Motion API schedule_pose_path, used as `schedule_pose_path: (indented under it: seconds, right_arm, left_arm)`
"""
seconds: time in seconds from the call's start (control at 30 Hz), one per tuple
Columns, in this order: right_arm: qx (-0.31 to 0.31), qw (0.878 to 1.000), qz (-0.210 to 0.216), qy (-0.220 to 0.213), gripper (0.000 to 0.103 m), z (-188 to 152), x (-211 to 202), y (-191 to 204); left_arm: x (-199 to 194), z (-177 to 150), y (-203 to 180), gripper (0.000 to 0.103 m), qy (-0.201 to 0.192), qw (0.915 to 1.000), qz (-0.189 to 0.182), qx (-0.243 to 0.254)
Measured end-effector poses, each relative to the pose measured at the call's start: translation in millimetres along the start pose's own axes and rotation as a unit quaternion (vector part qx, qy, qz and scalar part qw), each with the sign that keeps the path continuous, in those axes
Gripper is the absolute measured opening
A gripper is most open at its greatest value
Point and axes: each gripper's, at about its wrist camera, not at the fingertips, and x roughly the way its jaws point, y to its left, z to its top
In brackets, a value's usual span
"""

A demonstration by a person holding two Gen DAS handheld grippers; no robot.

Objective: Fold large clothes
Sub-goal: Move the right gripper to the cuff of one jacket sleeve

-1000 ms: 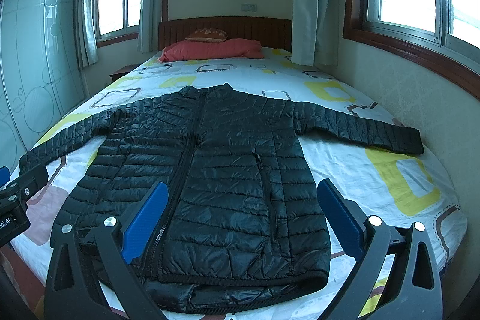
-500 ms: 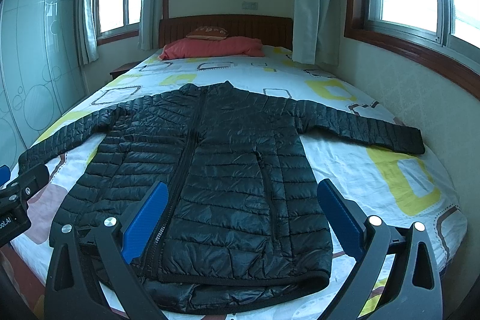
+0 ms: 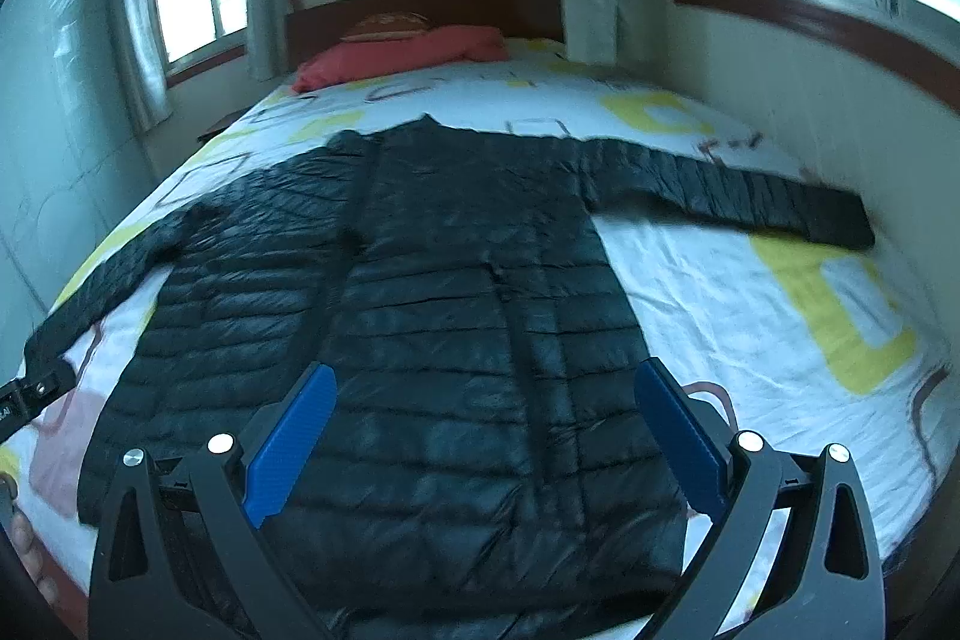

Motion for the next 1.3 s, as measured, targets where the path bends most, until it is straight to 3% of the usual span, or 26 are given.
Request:
schedule_pose_path:
  seconds: [0.23,0.4,0.47,0.53,0.57,0.6,0.73,0.77,0.83,1.03,1.13,1.3]
  right_arm:
    - [0.085,0.996,-0.037,-0.004,0.099,32,53,-88]
    - [0.185,0.981,-0.061,-0.022,0.098,58,90,-182]
    - [0.227,0.97,-0.074,-0.035,0.098,66,101,-221]
    - [0.261,0.961,-0.082,-0.042,0.09,70,109,-252]
    - [0.283,0.954,-0.09,-0.04,0.07,71,115,-271]
    - [0.308,0.946,-0.093,-0.039,0.062,70,121,-289]
    - [0.402,0.911,-0.063,-0.066,0.062,60,134,-345]
    - [0.431,0.897,-0.054,-0.079,0.062,56,138,-361]
    - [0.453,0.885,-0.05,-0.095,0.063,54,144,-379]
    - [0.482,0.865,-0.033,-0.135,0.069,56,168,-409]
    - [0.468,0.869,-0.041,-0.153,0.073,69,175,-410]
    - [0.464,0.868,-0.049,-0.168,0.075,80,186,-422]
  left_arm:
    - [71,40,65,0.101,0.014,0.9937,0.08,-0.077]
    - [120,65,115,0.101,0.021,0.9845,0.126,-0.12]
    - [134,71,129,0.101,0.024,0.9823,0.134,-0.129]
    - [144,73,142,0.101,0.027,0.9792,0.142,-0.142]
    - [149,74,148,0.101,0.03,0.9778,0.144,-0.149]
    - [153,73,157,0.101,0.034,0.9756,0.145,-0.162]
    - [155,74,171,0.101,0.019,0.9711,0.171,-0.165]
    - [155,74,173,0.101,0.014,0.9704,0.178,-0.163]
    - [154,72,181,0.101,0.009,0.9684,0.182,-0.171]
    - [156,67,182,0.101,-0.009,0.9672,0.191,-0.167]
    - [160,66,178,0.101,-0.009,0.9661,0.206,-0.155]
    - [158,63,181,0.101,-0.015,0.9667,0.199,-0.161]
